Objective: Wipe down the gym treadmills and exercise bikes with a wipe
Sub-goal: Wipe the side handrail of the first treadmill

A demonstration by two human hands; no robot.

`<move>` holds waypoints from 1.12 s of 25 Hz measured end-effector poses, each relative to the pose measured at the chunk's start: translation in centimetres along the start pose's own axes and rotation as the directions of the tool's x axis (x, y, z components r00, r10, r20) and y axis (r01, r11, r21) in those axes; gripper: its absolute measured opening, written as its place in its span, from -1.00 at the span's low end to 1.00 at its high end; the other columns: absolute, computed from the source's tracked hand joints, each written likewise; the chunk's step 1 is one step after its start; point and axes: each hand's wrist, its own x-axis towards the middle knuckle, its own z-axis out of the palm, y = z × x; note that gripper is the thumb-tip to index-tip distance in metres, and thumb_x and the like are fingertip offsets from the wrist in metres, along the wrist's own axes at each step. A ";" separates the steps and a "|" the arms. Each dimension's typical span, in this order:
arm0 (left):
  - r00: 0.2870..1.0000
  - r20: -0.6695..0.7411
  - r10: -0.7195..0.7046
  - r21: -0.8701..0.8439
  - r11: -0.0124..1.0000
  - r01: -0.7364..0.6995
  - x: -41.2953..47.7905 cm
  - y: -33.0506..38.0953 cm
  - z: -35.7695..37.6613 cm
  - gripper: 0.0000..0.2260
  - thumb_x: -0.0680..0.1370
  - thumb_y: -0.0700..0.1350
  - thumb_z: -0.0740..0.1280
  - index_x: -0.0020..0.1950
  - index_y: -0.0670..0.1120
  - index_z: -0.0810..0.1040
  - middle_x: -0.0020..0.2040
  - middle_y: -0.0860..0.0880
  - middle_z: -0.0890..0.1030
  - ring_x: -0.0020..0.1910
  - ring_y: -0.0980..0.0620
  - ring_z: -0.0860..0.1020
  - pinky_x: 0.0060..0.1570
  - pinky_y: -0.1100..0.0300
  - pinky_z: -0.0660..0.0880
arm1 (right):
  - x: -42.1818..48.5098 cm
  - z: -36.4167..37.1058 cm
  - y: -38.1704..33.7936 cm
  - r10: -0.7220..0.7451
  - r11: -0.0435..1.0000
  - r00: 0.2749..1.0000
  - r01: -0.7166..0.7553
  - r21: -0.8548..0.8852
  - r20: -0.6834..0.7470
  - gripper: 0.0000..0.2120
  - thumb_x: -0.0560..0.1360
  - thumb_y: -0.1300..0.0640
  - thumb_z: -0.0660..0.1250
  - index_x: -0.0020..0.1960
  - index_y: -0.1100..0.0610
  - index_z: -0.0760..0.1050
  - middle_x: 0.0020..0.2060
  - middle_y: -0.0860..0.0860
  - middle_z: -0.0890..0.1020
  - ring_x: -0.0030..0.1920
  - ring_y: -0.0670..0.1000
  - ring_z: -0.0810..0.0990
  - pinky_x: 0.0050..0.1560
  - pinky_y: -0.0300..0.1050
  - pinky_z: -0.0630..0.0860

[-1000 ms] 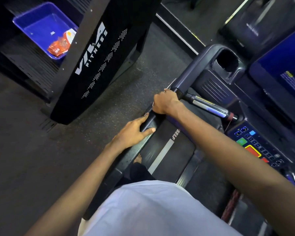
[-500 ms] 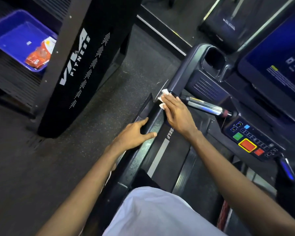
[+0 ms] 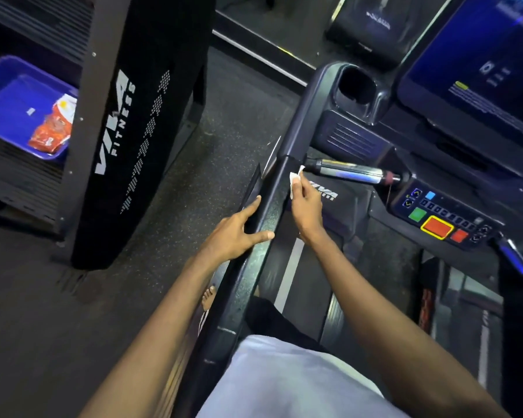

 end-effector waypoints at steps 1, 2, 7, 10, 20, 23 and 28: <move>1.000 0.007 0.004 -0.006 1.000 -0.004 0.0 -0.1 0.0 -0.15 0.38 0.35 0.42 0.55 0.31 0.04 0.51 0.03 0.34 0.47 -0.01 0.35 0.42 -0.08 0.34 | -0.1 0.1 0.7 0.024 0.997 1.000 -0.025 0.075 0.016 -0.63 0.65 -0.05 0.15 0.28 0.14 0.55 0.24 -0.07 0.61 0.21 -0.21 0.49 0.29 -0.20 0.41; 1.000 0.005 0.012 -0.009 1.000 -0.012 0.1 -0.2 0.0 -0.15 0.38 0.34 0.43 0.55 0.31 0.05 0.51 0.03 0.35 0.46 0.00 0.36 0.42 -0.06 0.34 | -0.2 0.4 1.2 0.039 0.992 0.999 -0.041 0.120 0.026 -0.67 0.64 -0.01 0.15 0.14 0.16 0.60 0.08 -0.05 0.67 0.08 -0.18 0.52 0.20 -0.15 0.43; 0.999 0.010 0.038 -0.020 0.999 -0.038 0.5 -0.5 -0.2 -0.16 0.40 0.27 0.46 0.56 0.27 0.08 0.50 0.02 0.36 0.45 0.03 0.36 0.44 0.05 0.32 | 1.8 1.0 1.4 0.215 0.956 0.974 -0.225 0.187 0.073 -0.71 0.58 0.09 0.16 -0.11 0.13 0.63 -0.22 -0.06 0.66 -0.18 -0.11 0.55 0.01 0.00 0.51; 0.998 0.020 0.052 -0.002 0.999 -0.052 0.8 -0.8 -0.2 -0.12 0.33 0.40 0.41 0.54 0.33 0.05 0.52 0.08 0.32 0.46 0.04 0.36 0.44 -0.01 0.32 | 1.0 1.2 3.1 0.226 0.948 0.967 -0.246 0.202 0.119 -0.72 0.58 0.08 0.18 -0.03 0.11 0.66 -0.11 -0.02 0.72 -0.11 -0.12 0.59 0.10 -0.03 0.53; 0.999 0.023 0.033 -0.043 0.999 -0.032 0.9 -0.8 0.2 -0.07 0.26 0.46 0.42 0.53 0.32 0.09 0.39 0.28 0.29 0.42 0.22 0.27 0.48 0.04 0.24 | -0.3 1.7 4.0 0.229 0.967 0.973 -0.232 0.101 0.040 -0.73 0.54 0.08 0.17 -0.25 0.09 0.56 -0.29 0.07 0.61 -0.22 -0.02 0.52 -0.16 -0.09 0.42; 0.999 0.032 0.033 -0.022 0.999 -0.032 0.6 0.0 0.1 -0.09 0.33 0.33 0.46 0.57 0.22 0.09 0.40 0.24 0.30 0.41 0.22 0.27 0.49 0.06 0.24 | -0.3 0.8 3.5 0.211 0.977 0.977 -0.210 0.040 -0.023 -0.74 0.58 0.07 0.23 -0.20 0.12 0.58 -0.33 0.10 0.58 -0.27 -0.02 0.50 -0.22 -0.11 0.38; 0.980 -0.174 0.095 0.224 0.973 -0.055 0.3 1.2 1.0 -0.21 0.46 0.07 0.50 0.58 0.02 0.17 0.51 -0.04 0.32 0.46 0.03 0.32 0.47 0.02 0.28 | -1.8 -3.3 4.4 0.202 0.927 0.974 -0.223 0.301 0.101 -0.79 0.59 0.22 0.27 0.13 0.12 0.64 0.00 0.14 0.68 -0.09 -0.02 0.63 -0.05 0.02 0.66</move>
